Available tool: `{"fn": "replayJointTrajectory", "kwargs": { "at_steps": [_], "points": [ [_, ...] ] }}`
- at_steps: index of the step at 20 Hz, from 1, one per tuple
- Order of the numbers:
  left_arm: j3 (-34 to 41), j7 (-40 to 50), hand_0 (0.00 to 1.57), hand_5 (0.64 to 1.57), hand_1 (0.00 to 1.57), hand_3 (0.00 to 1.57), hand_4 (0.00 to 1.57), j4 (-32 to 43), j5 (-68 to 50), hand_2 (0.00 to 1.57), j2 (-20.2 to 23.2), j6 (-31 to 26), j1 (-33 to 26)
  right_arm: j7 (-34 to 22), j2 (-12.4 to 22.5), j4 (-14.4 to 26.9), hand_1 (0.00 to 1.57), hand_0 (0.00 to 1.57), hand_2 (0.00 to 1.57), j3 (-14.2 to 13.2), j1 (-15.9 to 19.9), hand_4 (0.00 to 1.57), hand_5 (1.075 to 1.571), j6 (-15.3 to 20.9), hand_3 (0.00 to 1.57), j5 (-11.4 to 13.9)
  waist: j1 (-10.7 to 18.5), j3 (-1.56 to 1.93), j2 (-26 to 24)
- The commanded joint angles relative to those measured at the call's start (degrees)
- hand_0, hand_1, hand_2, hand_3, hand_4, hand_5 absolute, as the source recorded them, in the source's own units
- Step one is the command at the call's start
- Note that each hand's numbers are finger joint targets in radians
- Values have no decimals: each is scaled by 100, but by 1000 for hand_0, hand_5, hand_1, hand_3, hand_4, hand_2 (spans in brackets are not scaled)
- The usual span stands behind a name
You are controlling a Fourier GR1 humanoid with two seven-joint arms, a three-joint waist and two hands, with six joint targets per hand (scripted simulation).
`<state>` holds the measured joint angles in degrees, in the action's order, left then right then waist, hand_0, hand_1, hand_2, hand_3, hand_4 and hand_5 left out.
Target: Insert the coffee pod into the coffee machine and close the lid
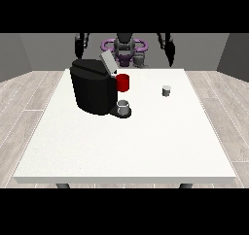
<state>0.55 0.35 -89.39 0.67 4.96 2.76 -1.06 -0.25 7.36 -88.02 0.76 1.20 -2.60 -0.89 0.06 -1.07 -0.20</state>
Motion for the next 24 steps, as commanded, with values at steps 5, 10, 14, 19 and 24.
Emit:
{"fn": "replayJointTrajectory", "kwargs": {
  "at_steps": [5, 10, 14, 19, 24],
  "points": [
    [291, -977, 0, 1571, 0, 0, 273, 98, -705, 0, 390, -1130, -408, -172, -91, -46, 0, 0, 0, -43, -391, 128, 1571, 59, 0, -11, 56, 105, -325],
    [317, -1462, 0, 1571, 0, 0, 240, 99, -474, 0, 567, -1229, -404, 631, -442, 60, 0, 0, 0, -684, -182, 94, 1571, 941, 0, -20, 46, 107, -223],
    [404, -1266, 0, 1571, 0, 0, 213, 443, 56, 0, 728, -843, 301, 560, -720, -177, 0, 0, 0, 56, -117, 267, 1571, 1286, 0, 189, -274, 106, -31],
    [641, -329, 0, 1571, 0, 0, 0, 572, 10, 0, 1370, -1212, 786, 315, -446, -164, 0, 0, 0, -403, 28, 174, 1571, 813, 0, -116, -413, 109, 49],
    [1109, -723, 0, 1571, 0, 0, 0, 1860, -227, 0, 1711, -1659, 1308, 454, -728, -304, 0, 0, 0, -8, 112, 192, 1571, 1095, 0, 86, -616, 105, 446]
  ]
}}
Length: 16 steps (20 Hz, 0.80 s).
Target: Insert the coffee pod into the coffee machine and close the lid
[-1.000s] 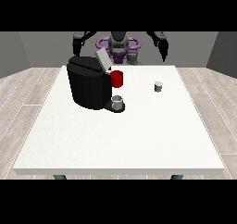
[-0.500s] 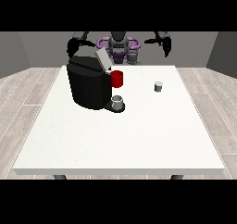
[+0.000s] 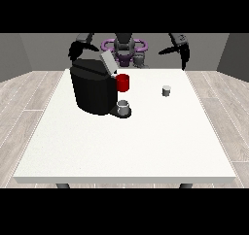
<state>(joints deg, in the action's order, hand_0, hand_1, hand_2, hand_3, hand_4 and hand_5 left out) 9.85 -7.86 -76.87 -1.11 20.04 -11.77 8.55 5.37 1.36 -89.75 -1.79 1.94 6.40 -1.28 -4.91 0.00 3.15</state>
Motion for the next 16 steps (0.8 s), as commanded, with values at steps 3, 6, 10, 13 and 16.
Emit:
{"fn": "replayJointTrajectory", "kwargs": {
  "at_steps": [3, 6, 10, 13, 16],
  "points": [
    [-58, 413, 0, 1571, 0, 0, 0, 608, 364, 0, 274, 36, 914, 12, -56, 167, 0, 0, 0, 43, 626, 283, 1571, 74, 0, 65, -157, 1, 444],
    [239, -13, 0, 1571, 0, 0, 0, 1536, 367, 0, 385, 21, 995, -42, -132, -93, 0, 0, 0, 664, 161, 259, 1571, 242, 0, 79, -417, -3, 613],
    [-96, 87, 0, 1571, 0, 0, 0, 1681, 727, 0, 128, 258, 1339, -151, -100, 375, 0, 0, 0, 38, 1071, 352, 1571, 322, 0, 82, -111, 0, 809],
    [87, 335, 0, 1571, 0, 0, 0, 2119, 701, 0, 429, 28, 1583, -132, 78, 576, 0, 0, 0, -21, 693, 393, 1571, 134, 0, 61, -164, 1, 566],
    [-149, 41, 0, 1571, 0, 0, 0, 2450, 1089, 0, 286, 225, 1554, -249, 108, 601, 0, 0, 0, -87, 933, 371, 1571, 119, 0, -11, -187, 0, 751]
  ]
}}
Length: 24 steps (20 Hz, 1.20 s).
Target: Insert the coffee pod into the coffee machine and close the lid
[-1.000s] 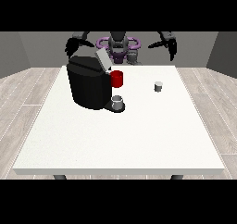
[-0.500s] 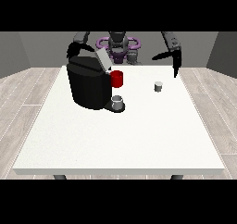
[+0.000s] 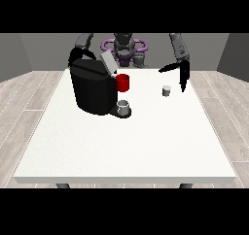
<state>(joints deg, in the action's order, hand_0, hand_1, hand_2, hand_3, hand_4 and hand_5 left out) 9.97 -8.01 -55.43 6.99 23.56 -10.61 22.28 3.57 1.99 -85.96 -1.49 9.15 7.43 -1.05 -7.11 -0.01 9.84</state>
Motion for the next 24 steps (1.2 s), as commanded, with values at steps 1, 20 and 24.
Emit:
{"fn": "replayJointTrajectory", "kwargs": {
  "at_steps": [1, 20, 24],
  "points": [
    [-162, -54, 0, 1571, 0, 0, 0, 407, 334, 0, 122, -86, 249, -74, -80, 267, 0, 0, 0, -22, 185, 389, 1571, 211, 0, 121, 97, 0, 1],
    [-733, -542, 536, 1571, 536, 440, 0, 1719, 1861, 692, 39, 879, 667, -46, -42, 558, 0, 0, 0, -31, 312, 476, 1571, 151, 0, 161, -58, 0, 85],
    [-639, -640, 673, 1571, 673, 551, 0, 1928, 2041, 809, 86, 1289, 1028, -364, 176, 442, 0, 0, 0, -135, 582, 487, 1571, 59, 0, 137, -212, -1, 293]
  ]
}}
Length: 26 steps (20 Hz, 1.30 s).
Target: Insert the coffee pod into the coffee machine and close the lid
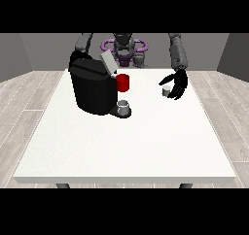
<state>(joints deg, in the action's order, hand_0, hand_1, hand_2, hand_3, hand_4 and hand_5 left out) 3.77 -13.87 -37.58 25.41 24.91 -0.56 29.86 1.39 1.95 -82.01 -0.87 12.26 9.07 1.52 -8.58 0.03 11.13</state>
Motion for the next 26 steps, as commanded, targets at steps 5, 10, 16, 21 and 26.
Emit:
{"fn": "replayJointTrajectory", "kwargs": {
  "at_steps": [5, 10, 16, 21, 26],
  "points": [
    [293, -761, 775, 1571, 775, 692, 351, 623, 198, 917, 102, 709, 159, -82, -21, -343, 0, 0, 0, 38, -87, 500, 1571, -28, 0, -50, -120, -7, 214],
    [62, -805, 971, 1571, 971, 863, 323, 583, 564, 1086, 113, 920, 169, 167, -27, -103, 0, 0, 0, -143, -141, 515, 1571, -144, 0, -378, -24, -5, 81],
    [-108, -407, 1115, 1571, 1115, 966, 280, 724, 898, 1173, 102, 791, 466, 416, -3, 310, 0, 0, 0, -248, -67, 398, 1571, -82, 0, -346, 58, -3, 73],
    [-118, -917, 1424, 1571, 1424, 1423, 564, 613, 851, 1457, 7, 622, 575, 213, -139, 282, 0, 0, 0, -226, -63, 442, 1571, 25, 0, -401, 117, -3, -138],
    [-89, -655, 1388, 1571, 1388, 1353, 583, 346, 773, 1408, 79, 62, 1287, 286, -94, 686, 0, 0, 0, -184, 163, 490, 1571, 52, 0, -226, 125, -2, -117]
  ]
}}
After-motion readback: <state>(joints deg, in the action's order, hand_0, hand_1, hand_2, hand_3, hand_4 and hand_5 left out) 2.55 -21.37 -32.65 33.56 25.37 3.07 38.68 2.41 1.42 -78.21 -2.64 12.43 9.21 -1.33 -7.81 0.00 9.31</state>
